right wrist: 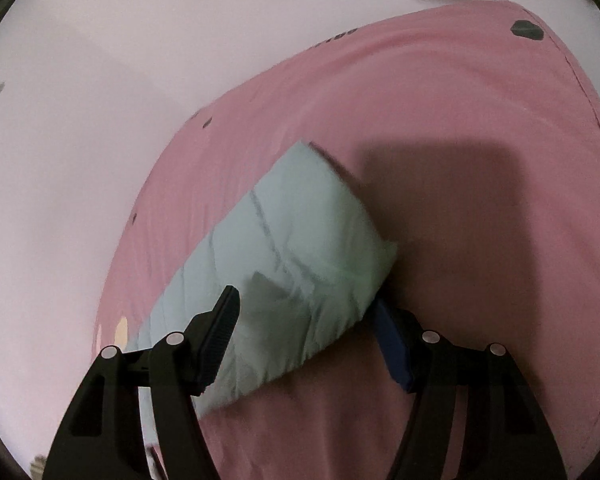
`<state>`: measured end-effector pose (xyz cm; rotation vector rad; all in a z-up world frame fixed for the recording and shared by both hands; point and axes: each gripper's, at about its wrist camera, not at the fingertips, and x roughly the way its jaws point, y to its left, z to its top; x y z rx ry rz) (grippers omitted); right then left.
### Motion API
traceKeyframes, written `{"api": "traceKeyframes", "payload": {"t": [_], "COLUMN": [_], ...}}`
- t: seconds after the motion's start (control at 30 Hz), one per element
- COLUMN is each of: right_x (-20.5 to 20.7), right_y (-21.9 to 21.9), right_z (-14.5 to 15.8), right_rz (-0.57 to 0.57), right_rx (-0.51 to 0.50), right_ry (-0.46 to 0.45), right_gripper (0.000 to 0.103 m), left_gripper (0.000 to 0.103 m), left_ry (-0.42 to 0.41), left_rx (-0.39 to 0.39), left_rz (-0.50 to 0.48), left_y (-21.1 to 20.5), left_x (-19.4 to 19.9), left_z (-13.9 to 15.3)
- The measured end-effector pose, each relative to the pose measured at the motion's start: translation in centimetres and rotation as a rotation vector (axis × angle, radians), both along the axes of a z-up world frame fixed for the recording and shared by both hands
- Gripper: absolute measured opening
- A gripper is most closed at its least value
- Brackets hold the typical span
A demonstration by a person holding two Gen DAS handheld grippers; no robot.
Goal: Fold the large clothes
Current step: 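Reach the right tool to the sleeve nearest it and grasp the cuff, then fold the held sleeve across the jacket body and open the right tool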
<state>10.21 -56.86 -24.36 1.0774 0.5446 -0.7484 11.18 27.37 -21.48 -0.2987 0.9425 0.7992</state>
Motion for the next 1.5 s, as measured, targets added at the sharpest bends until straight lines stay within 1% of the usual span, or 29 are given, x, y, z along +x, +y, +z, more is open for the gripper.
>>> {"api": "traceKeyframes", "payload": {"t": [0.07,0.13,0.2,0.23,0.3,0.37,0.47,0.5,0.57,0.73,0.87,0.9,1.03,1.07,1.1,1.13,1.27,1.33,1.43,1.5], "right_x": [0.2,0.3,0.1,0.1,0.1,0.6,1.6,2.3,3.4,8.3,13.1,14.5,19.3,20.0,21.1,21.0,24.4,23.4,24.3,24.9], "right_y": [0.0,0.1,-0.1,-0.3,-0.6,-0.7,0.6,1.3,3.7,10.1,16.7,17.2,24.6,25.9,28.1,29.7,36.7,39.7,43.9,45.8], "right_z": [0.1,0.3,0.0,-0.2,-0.3,0.3,2.3,3.4,4.5,8.5,11.0,11.0,11.6,11.6,11.5,11.3,10.8,9.7,8.9,8.0], "right_rz": [-0.010,-0.027,-0.049,-0.055,-0.050,-0.031,0.014,0.046,0.104,0.315,0.502,0.534,0.716,0.745,0.794,0.822,0.968,1.025,1.117,1.169], "right_rx": [-0.019,-0.039,-0.021,-0.011,0.003,0.002,-0.057,-0.082,-0.120,-0.213,-0.268,-0.275,-0.298,-0.308,-0.320,-0.323,-0.317,-0.318,-0.324,-0.329], "right_ry": [0.009,0.016,0.023,0.016,0.001,-0.017,-0.029,-0.038,-0.046,-0.076,-0.100,-0.103,-0.108,-0.104,-0.097,-0.093,-0.070,-0.060,-0.040,-0.028], "right_gripper": [0.065,0.052,0.030,0.025,0.010,0.007,0.006,0.006,0.006,0.005,0.005,0.005,0.005,0.005,0.005,0.005,0.005,0.005,0.005,0.005], "left_gripper": [0.101,0.101,0.101,0.101,0.101,0.101,0.101,0.101,0.101,0.101,0.101,0.101,0.101,0.101,0.101,0.101,0.101,0.101,0.101,0.101], "left_ry": [0.002,0.002,0.002,0.002,0.003,0.002,0.003,0.004,0.003,0.004,0.004,0.003,0.001,0.000,-0.001,0.000,0.001,0.000,0.001,0.001], "left_rx": [0.002,0.002,0.002,0.002,0.003,0.002,0.003,0.004,0.002,0.003,0.003,0.002,-0.001,-0.002,-0.003,-0.002,-0.002,-0.004,-0.002,-0.002], "left_rz": [0.000,-0.001,-0.001,-0.001,-0.001,-0.001,-0.001,-0.001,-0.001,-0.001,-0.001,-0.001,-0.002,-0.002,-0.002,-0.002,-0.002,-0.002,-0.002,-0.002], "left_y": [0.0,0.1,0.1,0.1,0.1,0.1,0.1,0.2,0.2,0.1,0.1,0.2,0.2,0.2,0.3,0.3,0.3,0.3,0.3,0.3], "left_x": [0.0,0.0,0.0,0.0,0.0,0.0,0.0,-0.1,-0.1,-0.1,-0.1,-0.1,-0.1,-0.2,-0.2,-0.2,-0.3,-0.3,-0.2,-0.2], "left_z": [0.0,0.0,0.0,0.0,-0.1,-0.1,-0.1,-0.1,-0.1,-0.2,-0.2,-0.2,-0.2,-0.2,-0.2,-0.2,-0.2,-0.3,-0.3,-0.3]}}
